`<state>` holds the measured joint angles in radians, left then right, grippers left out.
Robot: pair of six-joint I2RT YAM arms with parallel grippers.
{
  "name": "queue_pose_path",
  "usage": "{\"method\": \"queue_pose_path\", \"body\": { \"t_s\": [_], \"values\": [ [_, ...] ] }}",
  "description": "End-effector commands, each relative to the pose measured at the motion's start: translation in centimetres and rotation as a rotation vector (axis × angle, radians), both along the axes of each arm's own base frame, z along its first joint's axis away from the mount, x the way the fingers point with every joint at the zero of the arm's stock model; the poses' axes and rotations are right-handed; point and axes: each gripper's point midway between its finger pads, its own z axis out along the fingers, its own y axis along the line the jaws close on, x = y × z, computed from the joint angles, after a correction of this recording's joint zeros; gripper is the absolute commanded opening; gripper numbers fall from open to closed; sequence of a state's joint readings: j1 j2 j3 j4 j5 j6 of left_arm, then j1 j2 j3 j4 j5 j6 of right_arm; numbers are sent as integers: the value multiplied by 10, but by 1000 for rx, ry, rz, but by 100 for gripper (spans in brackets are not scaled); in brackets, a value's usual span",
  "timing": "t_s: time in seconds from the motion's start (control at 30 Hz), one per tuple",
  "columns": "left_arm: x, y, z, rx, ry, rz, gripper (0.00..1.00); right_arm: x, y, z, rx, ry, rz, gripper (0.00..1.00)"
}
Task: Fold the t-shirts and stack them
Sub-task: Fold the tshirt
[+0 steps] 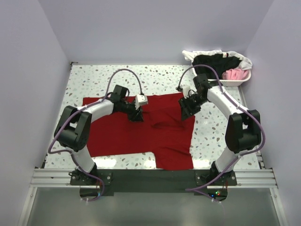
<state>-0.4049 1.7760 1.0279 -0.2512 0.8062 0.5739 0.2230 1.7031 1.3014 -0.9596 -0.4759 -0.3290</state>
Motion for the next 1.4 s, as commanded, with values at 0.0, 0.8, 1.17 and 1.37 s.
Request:
{"method": "queue_pose_path", "body": {
  "t_s": [0.0,0.8,1.17,1.37],
  "values": [
    [34,29,31,-21,-77,68,38,25,10,25,46,-85,44,50],
    [83,122,-23,394,-80,412,31,97,6,-56,-138,-22,-77,49],
    [53,164,-23,470,-56,454,33,75,-13,-70,-223,18,-42,48],
    [76,220,10,388,-48,592,31,77,-7,-39,-174,-46,9,48]
  ]
}}
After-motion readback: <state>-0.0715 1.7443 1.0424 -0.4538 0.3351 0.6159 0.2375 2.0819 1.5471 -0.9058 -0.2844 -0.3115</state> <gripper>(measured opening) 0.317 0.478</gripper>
